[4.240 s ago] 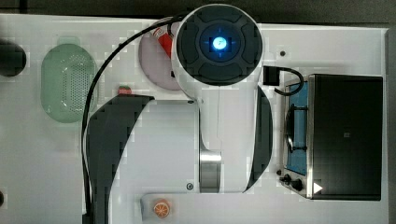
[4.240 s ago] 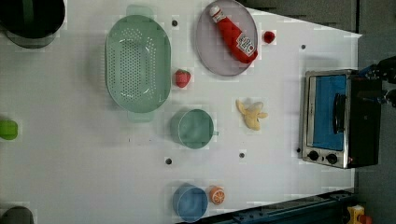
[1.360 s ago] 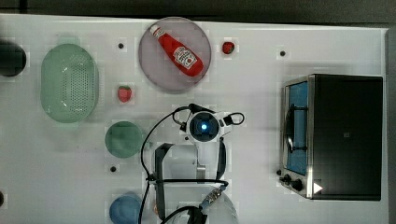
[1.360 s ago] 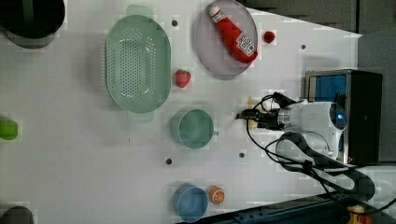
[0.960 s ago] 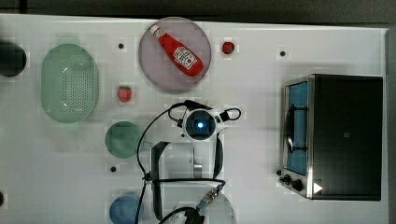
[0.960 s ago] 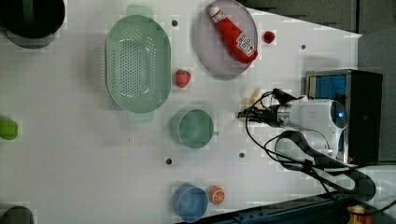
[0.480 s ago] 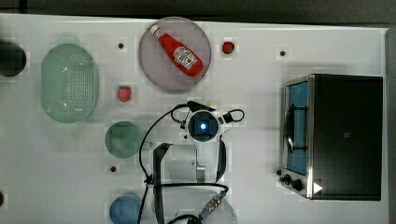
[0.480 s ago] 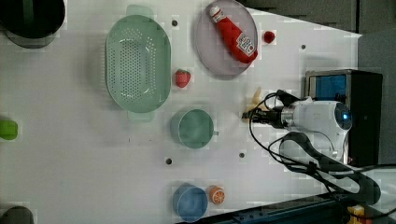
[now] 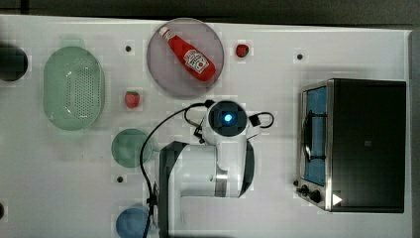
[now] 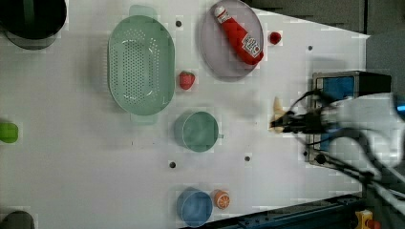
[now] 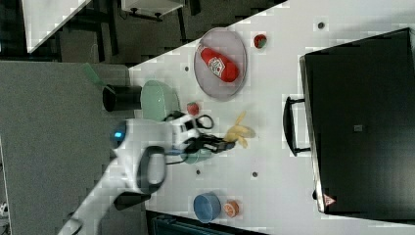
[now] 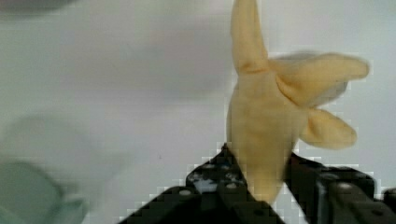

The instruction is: Pick Banana and place it in mug.

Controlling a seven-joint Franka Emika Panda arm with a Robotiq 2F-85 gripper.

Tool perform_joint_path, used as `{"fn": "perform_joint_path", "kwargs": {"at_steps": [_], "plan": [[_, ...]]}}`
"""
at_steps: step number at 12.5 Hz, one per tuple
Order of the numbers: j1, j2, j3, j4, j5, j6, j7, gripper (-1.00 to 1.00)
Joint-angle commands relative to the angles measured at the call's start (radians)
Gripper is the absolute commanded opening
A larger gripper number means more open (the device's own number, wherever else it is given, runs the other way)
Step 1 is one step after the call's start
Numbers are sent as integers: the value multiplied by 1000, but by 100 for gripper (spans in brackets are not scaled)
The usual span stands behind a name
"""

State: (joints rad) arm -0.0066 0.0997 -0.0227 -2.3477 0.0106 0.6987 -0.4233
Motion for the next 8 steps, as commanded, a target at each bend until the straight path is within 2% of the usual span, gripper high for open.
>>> {"fn": "perform_joint_path", "kwargs": {"at_steps": [1, 5, 8], "plan": [[-2, -129, -9, 146, -17, -191, -16, -28], [16, -194, 45, 247, 11, -380, 35, -28], [40, -198, 129, 248, 103, -384, 188, -28]]}}
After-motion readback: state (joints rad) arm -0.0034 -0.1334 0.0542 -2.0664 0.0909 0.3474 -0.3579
